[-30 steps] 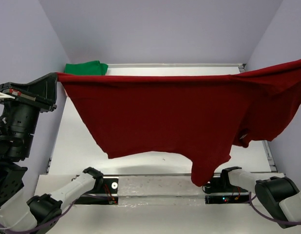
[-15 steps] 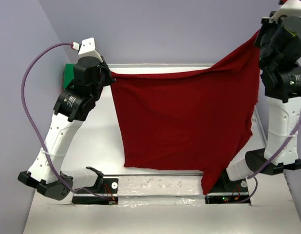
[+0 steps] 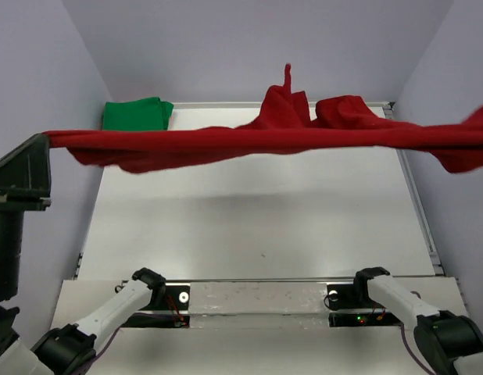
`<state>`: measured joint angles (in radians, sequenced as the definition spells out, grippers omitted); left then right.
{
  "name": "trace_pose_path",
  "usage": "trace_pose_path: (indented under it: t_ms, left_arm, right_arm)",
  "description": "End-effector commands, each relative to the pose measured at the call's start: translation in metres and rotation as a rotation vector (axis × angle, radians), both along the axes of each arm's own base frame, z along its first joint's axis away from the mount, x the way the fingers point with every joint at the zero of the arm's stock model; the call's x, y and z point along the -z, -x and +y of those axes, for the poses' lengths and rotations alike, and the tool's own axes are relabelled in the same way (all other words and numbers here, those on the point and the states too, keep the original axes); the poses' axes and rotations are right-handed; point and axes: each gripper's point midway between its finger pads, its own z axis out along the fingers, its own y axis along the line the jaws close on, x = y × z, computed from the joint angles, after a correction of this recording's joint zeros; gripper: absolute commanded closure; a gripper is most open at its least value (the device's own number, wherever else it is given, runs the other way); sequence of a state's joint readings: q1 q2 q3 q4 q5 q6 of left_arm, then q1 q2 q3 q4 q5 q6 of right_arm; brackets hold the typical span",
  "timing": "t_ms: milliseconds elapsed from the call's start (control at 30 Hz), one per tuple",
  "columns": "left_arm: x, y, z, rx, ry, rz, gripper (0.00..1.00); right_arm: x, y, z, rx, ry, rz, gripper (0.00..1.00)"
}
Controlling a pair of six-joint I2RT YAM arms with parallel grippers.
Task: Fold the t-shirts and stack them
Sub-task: Flatten the tshirt out
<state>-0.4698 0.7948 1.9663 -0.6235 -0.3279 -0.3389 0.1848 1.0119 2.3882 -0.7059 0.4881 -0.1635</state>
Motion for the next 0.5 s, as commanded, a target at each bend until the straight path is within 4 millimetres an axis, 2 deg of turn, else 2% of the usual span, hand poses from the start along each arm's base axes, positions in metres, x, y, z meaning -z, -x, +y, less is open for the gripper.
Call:
trace_pose_path:
  t_ms: [0, 133, 233, 267, 367, 467]
  left_arm:
    - [0.014, -0.012, -0.012, 0.027, -0.045, 0.062, 1.00]
    - [0.010, -0.001, -0.015, 0.071, -0.035, 0.039, 1.00]
    - [0.012, -0.002, -0.018, 0.079, -0.045, 0.051, 1.00]
    - [0.013, -0.002, -0.019, 0.082, -0.047, 0.053, 1.00]
    - [0.016, -0.008, -0.022, 0.084, -0.053, 0.073, 1.00]
    - [0.027, -0.025, -0.029, 0.079, -0.071, 0.121, 1.00]
  right_arm:
    - [-0.006, 0.019, -0.005, 0.006, -0.026, -0.064, 1.00]
    - [-0.005, 0.023, -0.003, -0.018, -0.023, -0.066, 1.00]
    - [-0.008, 0.025, 0.000, -0.033, -0.022, -0.077, 1.00]
    - [-0.007, 0.020, 0.001, -0.035, -0.020, -0.066, 1.00]
    - [-0.008, 0.013, 0.003, -0.043, -0.018, -0.056, 1.00]
    - [-0.007, 0.002, 0.005, -0.042, -0.015, -0.033, 1.00]
